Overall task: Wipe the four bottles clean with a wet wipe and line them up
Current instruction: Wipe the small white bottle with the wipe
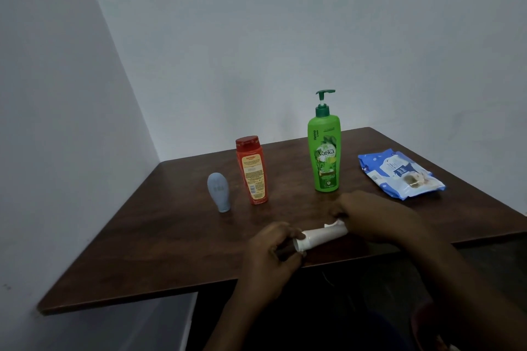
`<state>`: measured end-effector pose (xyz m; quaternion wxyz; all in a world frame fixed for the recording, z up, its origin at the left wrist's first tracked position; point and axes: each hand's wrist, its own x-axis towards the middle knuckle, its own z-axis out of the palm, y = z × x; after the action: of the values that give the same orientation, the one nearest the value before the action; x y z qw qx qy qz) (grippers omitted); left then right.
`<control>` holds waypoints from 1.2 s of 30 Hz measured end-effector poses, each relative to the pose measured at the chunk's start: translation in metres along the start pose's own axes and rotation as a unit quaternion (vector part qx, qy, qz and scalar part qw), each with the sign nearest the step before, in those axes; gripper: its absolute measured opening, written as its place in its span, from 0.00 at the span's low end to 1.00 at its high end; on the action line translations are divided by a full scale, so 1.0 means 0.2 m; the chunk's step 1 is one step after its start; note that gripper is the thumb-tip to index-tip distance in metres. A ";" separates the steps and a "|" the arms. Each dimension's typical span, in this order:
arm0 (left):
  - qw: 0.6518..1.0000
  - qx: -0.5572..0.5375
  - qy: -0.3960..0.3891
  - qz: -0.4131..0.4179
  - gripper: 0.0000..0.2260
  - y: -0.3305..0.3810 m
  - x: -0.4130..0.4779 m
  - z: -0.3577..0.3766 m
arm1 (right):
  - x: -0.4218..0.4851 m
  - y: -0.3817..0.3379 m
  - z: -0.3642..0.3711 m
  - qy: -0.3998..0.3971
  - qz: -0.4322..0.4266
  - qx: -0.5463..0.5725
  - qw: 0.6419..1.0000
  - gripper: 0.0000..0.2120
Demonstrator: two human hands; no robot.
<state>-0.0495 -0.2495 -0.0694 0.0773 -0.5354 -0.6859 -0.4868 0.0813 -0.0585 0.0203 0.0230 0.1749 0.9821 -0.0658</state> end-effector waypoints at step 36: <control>0.991 -0.005 -0.047 -0.122 0.12 0.02 0.03 0.02 | -0.19 -0.24 0.40 0.216 -0.051 0.084 0.971 0.32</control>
<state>-0.0477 -0.2433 -0.0661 -0.0174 -0.4706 -0.7466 -0.4699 0.1017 -0.1270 -0.0498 -0.2078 0.1363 0.9624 -0.1095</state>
